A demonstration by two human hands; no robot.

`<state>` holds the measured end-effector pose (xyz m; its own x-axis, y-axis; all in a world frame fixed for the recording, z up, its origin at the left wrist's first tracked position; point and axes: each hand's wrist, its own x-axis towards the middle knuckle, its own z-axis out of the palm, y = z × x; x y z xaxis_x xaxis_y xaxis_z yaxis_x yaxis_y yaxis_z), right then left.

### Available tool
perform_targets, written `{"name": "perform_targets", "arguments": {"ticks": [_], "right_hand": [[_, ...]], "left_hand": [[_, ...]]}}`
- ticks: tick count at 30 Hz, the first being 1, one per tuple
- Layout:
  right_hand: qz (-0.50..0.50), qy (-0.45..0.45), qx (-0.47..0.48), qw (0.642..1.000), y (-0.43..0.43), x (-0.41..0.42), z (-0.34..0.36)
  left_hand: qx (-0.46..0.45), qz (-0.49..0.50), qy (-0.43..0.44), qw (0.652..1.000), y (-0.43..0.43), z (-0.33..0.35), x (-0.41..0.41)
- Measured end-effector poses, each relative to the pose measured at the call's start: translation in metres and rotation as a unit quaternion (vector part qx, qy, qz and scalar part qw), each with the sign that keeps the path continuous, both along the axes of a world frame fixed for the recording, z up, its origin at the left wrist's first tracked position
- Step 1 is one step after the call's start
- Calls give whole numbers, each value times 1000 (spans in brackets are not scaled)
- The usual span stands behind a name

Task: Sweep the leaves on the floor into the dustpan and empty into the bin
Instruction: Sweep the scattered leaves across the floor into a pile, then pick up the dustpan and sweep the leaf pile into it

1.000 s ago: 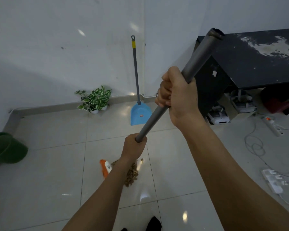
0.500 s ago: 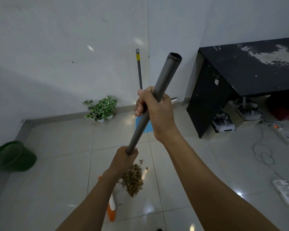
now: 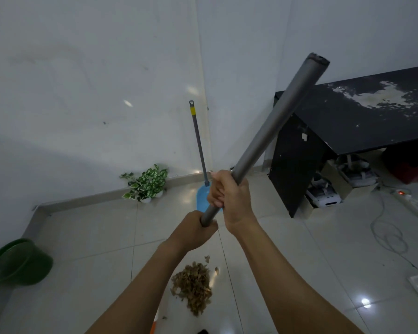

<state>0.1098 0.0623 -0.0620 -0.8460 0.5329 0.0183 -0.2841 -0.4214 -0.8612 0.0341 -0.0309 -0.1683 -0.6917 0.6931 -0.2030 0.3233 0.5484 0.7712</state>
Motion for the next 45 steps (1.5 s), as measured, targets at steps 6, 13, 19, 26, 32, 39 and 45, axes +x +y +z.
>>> {"name": "perform_targets", "arguments": {"ticks": [6, 13, 19, 26, 32, 39, 45], "right_hand": [[-84, 0, 11, 996, 36, -17, 10], [-107, 18, 25, 994, 116, -71, 33], [-140, 4, 54, 989, 182, -127, 47], [-181, -33, 116, 976, 242, -199, 49], [-187, -46, 138, 972, 314, -264, 52], [-149, -87, 165, 971, 394, -349, 37], [-90, -112, 175, 974, 443, -414, 12]], "left_hand": [[3, -68, 46, 997, 45, 13, -21], [5, -68, 52, 996, 58, -10, -94], [-68, -20, 68, 995, 55, -27, -169], [-85, -5, 73, 994, 93, -25, -256], [-141, -37, 129, 981, 153, -11, -352], [-229, -97, 223, 942, 263, 8, -473], [-344, -184, 363, 846, 340, -2, -559]]}}
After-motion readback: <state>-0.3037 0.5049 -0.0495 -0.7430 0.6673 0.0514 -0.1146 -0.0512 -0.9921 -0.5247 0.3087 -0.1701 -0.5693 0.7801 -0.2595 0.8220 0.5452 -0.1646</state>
